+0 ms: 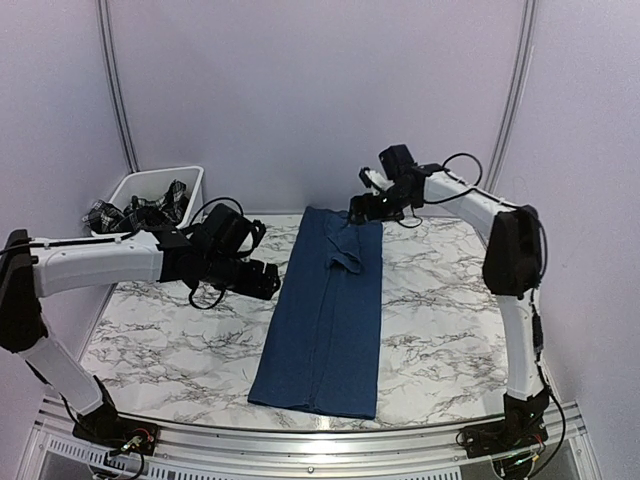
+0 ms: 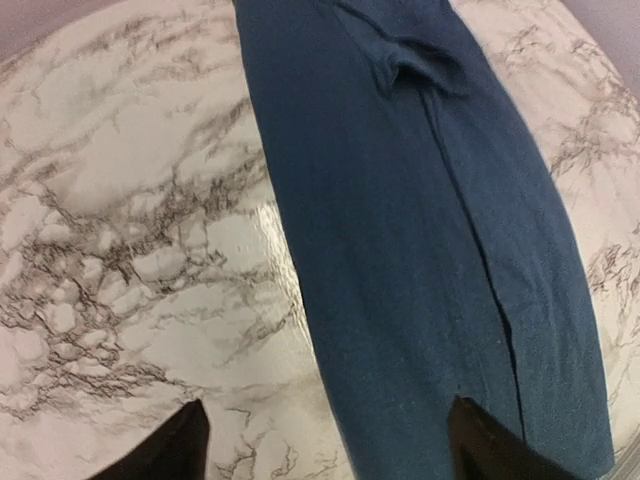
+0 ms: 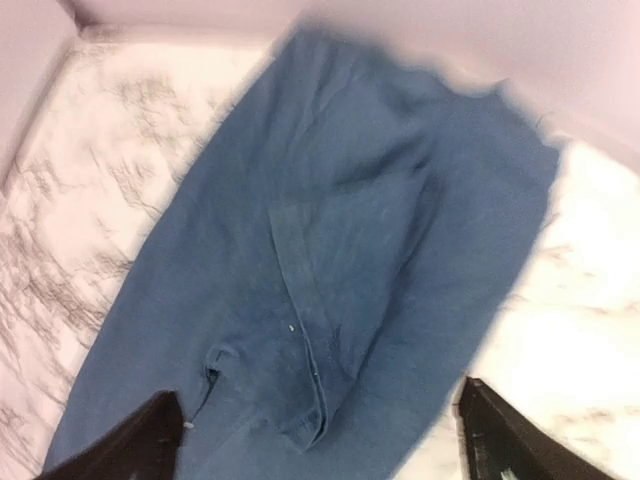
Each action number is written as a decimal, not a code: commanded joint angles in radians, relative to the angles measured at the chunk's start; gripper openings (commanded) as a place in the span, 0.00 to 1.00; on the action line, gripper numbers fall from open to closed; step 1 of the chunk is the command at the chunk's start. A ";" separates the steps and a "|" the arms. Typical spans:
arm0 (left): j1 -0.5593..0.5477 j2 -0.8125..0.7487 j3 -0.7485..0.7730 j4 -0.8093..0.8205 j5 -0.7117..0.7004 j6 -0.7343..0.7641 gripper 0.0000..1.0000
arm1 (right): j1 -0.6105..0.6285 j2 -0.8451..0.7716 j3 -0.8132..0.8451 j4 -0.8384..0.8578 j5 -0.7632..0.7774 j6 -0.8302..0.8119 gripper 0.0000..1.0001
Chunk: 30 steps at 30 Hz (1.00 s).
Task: Fold and stack the mixed laundry pile
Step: Rotate the rectangle-folded T-shirt at the center of the board, then fold the rectangle-folded T-shirt at the center of the board.
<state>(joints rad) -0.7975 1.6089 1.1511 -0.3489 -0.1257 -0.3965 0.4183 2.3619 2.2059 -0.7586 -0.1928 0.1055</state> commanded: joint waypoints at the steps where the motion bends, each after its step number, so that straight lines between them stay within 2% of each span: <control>1: -0.001 -0.139 0.050 0.082 -0.055 0.150 0.99 | -0.032 -0.340 -0.167 0.161 0.203 0.030 0.98; 2: 0.000 -0.154 0.059 0.087 -0.067 0.175 0.99 | -0.045 -0.398 -0.227 0.185 0.251 0.049 0.99; 4: 0.000 -0.162 0.080 0.093 -0.083 0.225 0.99 | -0.085 -0.497 -0.328 0.235 0.213 0.063 0.99; 8: 0.000 -0.133 0.133 0.023 -0.113 0.250 0.99 | -0.179 -0.629 -0.443 0.189 -0.055 0.157 0.99; 11: -0.001 -0.125 0.134 -0.060 0.022 0.236 0.99 | -0.171 -0.712 -0.549 0.089 -0.221 0.193 0.98; 16: -0.035 -0.216 -0.082 -0.061 0.183 0.015 0.97 | 0.035 -0.930 -0.946 0.113 -0.279 0.330 0.94; 21: -0.133 -0.308 -0.303 -0.065 0.275 -0.223 0.82 | 0.264 -1.069 -1.308 0.232 -0.299 0.591 0.84; 27: -0.213 -0.350 -0.460 -0.023 0.322 -0.418 0.63 | 0.493 -1.123 -1.529 0.353 -0.300 0.826 0.71; 30: -0.216 -0.342 -0.502 0.017 0.337 -0.461 0.54 | 0.558 -1.085 -1.578 0.410 -0.299 0.861 0.62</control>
<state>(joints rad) -1.0080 1.2781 0.6930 -0.3851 0.1661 -0.7288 0.9062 1.2606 0.6605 -0.4889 -0.4889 0.8215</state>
